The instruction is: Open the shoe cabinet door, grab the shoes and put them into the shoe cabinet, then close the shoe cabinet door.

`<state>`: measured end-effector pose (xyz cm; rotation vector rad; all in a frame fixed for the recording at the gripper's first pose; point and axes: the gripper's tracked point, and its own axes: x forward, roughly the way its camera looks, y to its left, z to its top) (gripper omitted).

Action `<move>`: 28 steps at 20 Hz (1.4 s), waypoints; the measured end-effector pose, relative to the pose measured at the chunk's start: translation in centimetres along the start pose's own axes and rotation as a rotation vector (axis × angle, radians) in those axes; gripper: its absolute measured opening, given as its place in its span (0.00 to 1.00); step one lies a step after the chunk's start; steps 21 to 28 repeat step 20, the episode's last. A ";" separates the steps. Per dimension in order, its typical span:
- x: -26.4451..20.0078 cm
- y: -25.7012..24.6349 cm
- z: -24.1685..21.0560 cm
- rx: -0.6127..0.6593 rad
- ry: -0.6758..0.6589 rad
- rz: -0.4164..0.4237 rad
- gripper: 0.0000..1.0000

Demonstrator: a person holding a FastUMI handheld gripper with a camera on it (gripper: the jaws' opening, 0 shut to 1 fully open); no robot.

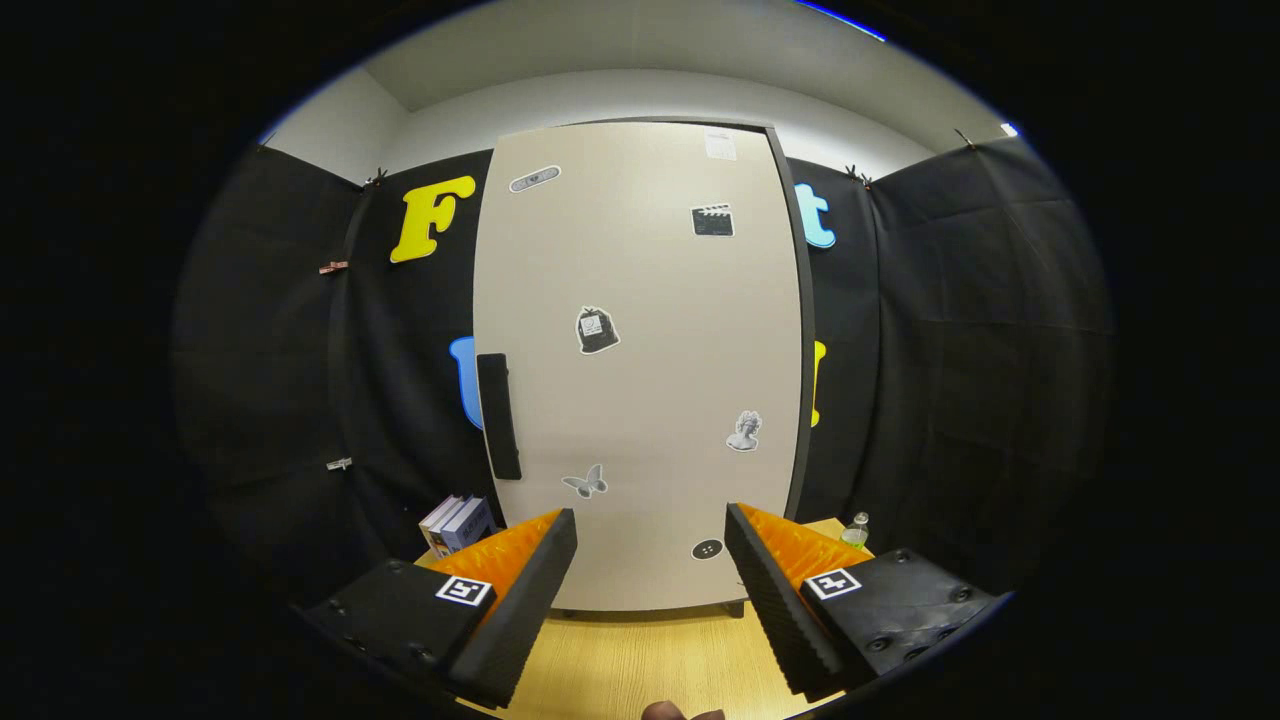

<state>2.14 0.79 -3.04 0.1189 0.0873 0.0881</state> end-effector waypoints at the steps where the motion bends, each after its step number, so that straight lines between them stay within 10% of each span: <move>1: 0.1 0.0 0.0 -0.001 0.001 0.000 0.98; 28: 0.3 -0.6 -0.2 0.001 0.001 -0.001 0.97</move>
